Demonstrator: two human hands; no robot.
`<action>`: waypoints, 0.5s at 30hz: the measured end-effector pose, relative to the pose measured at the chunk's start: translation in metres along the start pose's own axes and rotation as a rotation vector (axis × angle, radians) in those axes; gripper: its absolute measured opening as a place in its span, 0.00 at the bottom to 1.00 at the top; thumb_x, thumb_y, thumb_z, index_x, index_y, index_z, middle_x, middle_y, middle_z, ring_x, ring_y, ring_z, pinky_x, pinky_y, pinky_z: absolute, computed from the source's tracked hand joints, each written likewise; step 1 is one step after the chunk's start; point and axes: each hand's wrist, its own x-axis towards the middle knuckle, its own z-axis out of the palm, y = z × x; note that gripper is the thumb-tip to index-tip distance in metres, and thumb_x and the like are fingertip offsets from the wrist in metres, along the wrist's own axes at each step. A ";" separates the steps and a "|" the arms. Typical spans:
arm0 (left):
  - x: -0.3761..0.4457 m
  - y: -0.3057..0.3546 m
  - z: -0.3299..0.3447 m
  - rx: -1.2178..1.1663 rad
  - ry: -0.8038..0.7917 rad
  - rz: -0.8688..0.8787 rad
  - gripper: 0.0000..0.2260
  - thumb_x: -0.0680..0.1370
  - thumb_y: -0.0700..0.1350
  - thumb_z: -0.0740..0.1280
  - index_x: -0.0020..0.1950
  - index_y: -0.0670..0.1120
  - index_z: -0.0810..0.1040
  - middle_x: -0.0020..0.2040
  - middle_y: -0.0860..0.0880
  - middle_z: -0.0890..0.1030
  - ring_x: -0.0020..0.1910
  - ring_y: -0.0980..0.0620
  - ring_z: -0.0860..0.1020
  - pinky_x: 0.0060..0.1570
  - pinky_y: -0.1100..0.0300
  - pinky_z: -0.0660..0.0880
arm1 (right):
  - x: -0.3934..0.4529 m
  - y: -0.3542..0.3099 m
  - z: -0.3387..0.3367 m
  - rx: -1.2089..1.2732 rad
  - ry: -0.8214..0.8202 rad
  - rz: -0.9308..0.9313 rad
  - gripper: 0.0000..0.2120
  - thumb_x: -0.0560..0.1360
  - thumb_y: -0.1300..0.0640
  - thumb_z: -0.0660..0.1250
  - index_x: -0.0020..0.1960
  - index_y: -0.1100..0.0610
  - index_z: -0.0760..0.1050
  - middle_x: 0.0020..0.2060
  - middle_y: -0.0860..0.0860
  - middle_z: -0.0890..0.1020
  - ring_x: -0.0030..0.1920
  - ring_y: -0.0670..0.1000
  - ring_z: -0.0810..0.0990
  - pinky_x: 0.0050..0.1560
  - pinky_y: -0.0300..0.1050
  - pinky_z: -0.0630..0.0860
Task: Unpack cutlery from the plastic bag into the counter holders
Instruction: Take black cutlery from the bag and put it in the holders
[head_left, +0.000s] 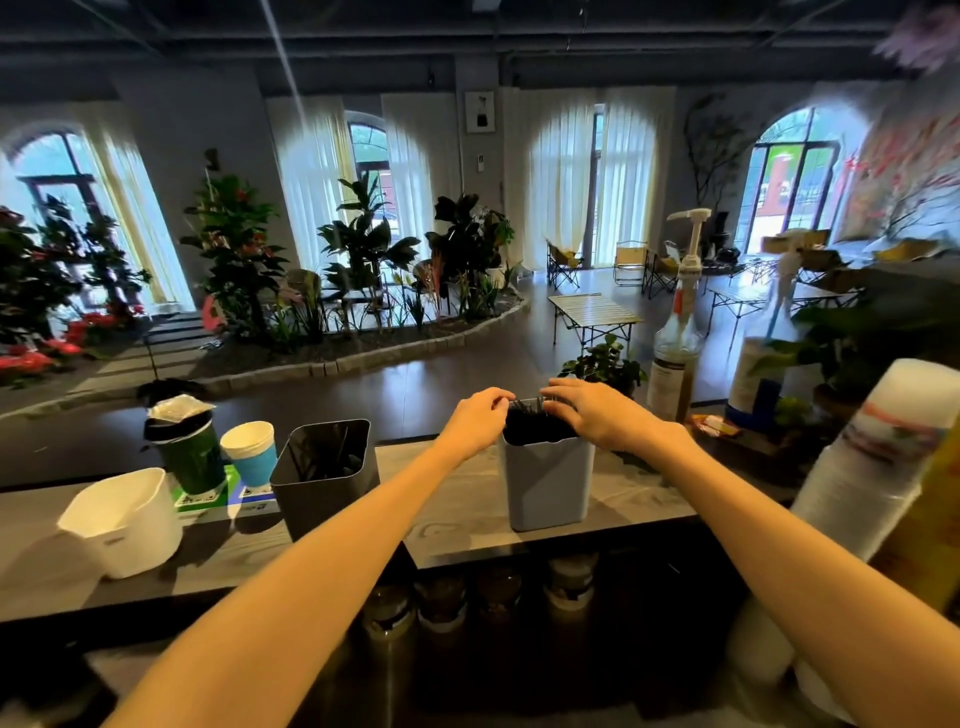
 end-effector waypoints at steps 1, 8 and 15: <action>-0.003 0.000 -0.003 -0.014 -0.043 -0.012 0.16 0.86 0.46 0.53 0.72 0.48 0.73 0.69 0.45 0.75 0.60 0.47 0.75 0.58 0.55 0.73 | -0.002 -0.003 0.000 -0.001 -0.054 0.012 0.23 0.85 0.47 0.56 0.76 0.55 0.68 0.77 0.55 0.67 0.75 0.57 0.67 0.75 0.54 0.64; -0.045 -0.012 -0.028 -0.183 0.021 -0.009 0.15 0.86 0.49 0.55 0.71 0.50 0.72 0.67 0.46 0.74 0.63 0.44 0.74 0.51 0.58 0.69 | -0.041 -0.021 -0.003 0.153 0.176 0.008 0.21 0.84 0.50 0.59 0.74 0.57 0.70 0.70 0.55 0.75 0.70 0.55 0.73 0.70 0.50 0.69; -0.154 -0.048 -0.010 -0.351 0.054 -0.056 0.09 0.84 0.47 0.61 0.59 0.47 0.79 0.53 0.50 0.80 0.53 0.51 0.80 0.50 0.61 0.77 | -0.124 -0.066 0.063 0.345 0.456 0.023 0.10 0.83 0.61 0.62 0.60 0.56 0.80 0.57 0.50 0.80 0.56 0.46 0.78 0.57 0.38 0.74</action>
